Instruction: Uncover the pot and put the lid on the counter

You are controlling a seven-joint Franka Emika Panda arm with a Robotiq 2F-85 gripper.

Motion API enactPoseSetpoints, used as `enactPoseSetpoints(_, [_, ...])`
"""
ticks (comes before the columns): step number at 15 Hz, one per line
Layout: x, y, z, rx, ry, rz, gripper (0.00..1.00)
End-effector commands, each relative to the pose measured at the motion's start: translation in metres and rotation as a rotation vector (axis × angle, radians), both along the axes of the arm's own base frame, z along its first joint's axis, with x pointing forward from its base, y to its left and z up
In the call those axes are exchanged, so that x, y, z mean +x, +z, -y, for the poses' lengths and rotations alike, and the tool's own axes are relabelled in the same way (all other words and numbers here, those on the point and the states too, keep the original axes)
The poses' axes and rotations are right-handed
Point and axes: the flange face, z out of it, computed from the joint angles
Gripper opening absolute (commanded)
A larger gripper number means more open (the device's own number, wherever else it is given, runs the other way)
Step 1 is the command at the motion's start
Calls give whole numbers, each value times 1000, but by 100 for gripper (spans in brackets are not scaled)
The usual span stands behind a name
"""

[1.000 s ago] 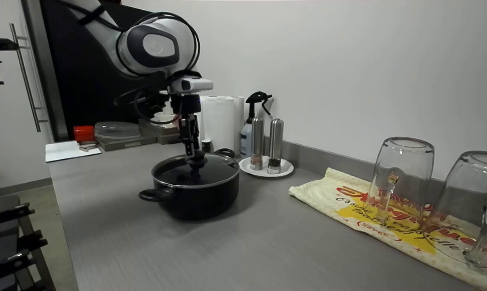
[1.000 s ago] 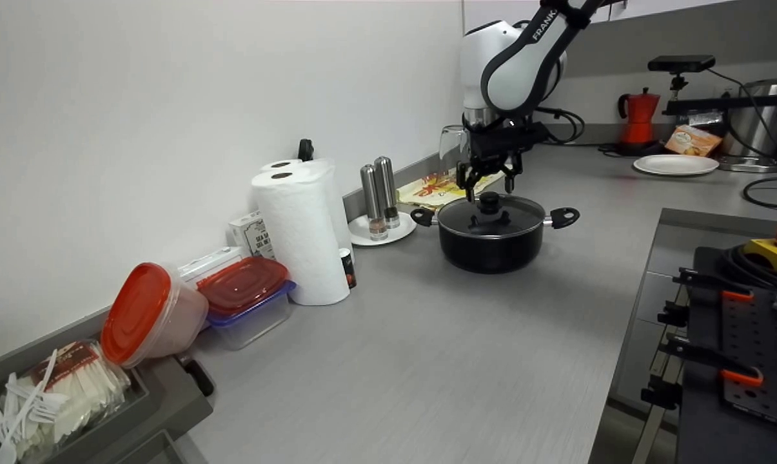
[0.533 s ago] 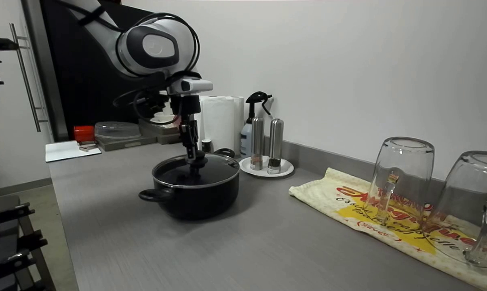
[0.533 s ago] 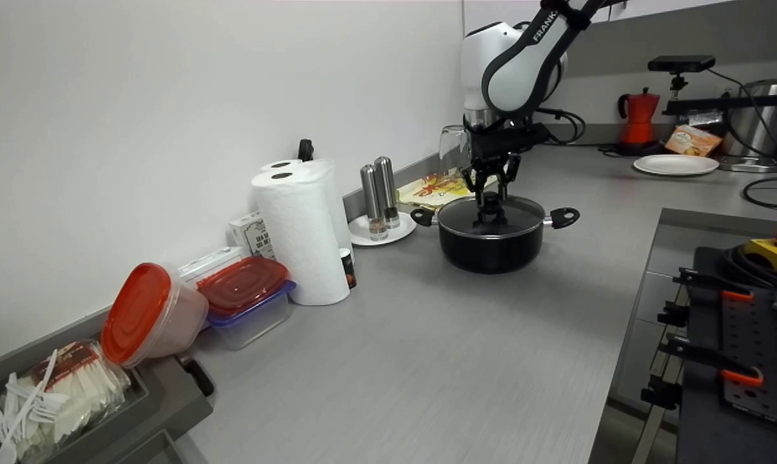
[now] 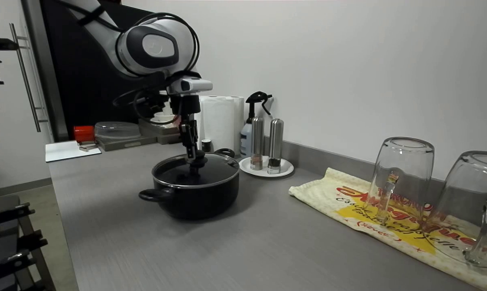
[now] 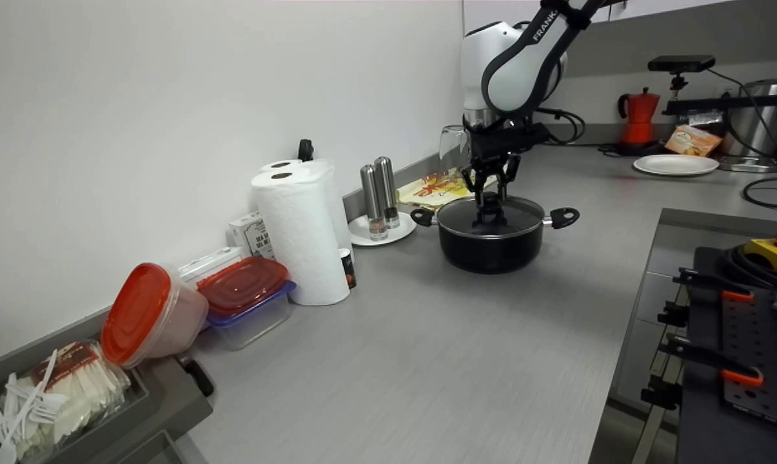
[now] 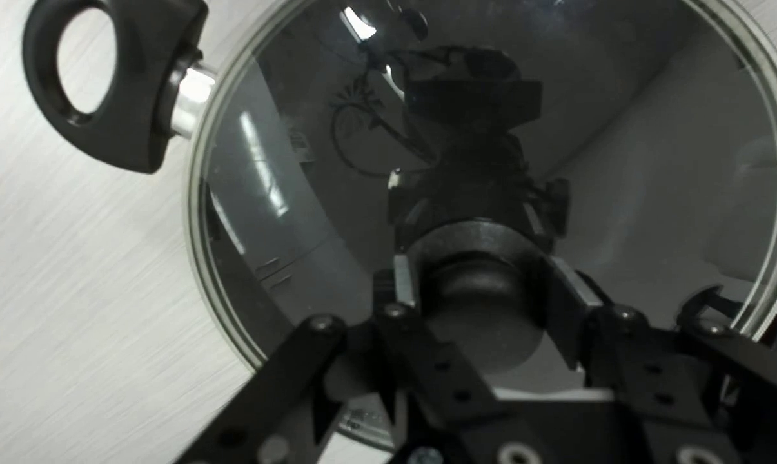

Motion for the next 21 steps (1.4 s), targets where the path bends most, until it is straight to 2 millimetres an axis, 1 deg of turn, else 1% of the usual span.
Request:
enactPoseSetpoints(1, [-3, 40, -14, 10, 20, 32, 24])
enactPoseSetpoints(4, [-4, 95, -32, 15, 51, 92, 24])
enactPoseSetpoints(7, [-6, 153, -60, 29, 103, 145, 24])
enactPoseSetpoints(9, [-6, 180, -88, 42, 148, 161, 24])
enactPoseSetpoints(11, [-7, 190, -127, 71, 213, 158, 24])
enactPoseSetpoints(12, [-9, 187, -154, 89, 259, 145, 24])
enactPoseSetpoints(14, [-15, 173, -207, 120, 356, 111, 24])
enactPoseSetpoints(15, [-21, 160, -238, 138, 413, 84, 24])
enactPoseSetpoints(16, [-26, 149, -263, 151, 461, 61, 24])
enactPoseSetpoints(17, [-38, 137, -297, 164, 511, 31, 24])
enactPoseSetpoints(19, [-59, 105, -351, 168, 609, -34, 24])
enactPoseSetpoints(21, [-80, 70, -397, 157, 707, -102, 24])
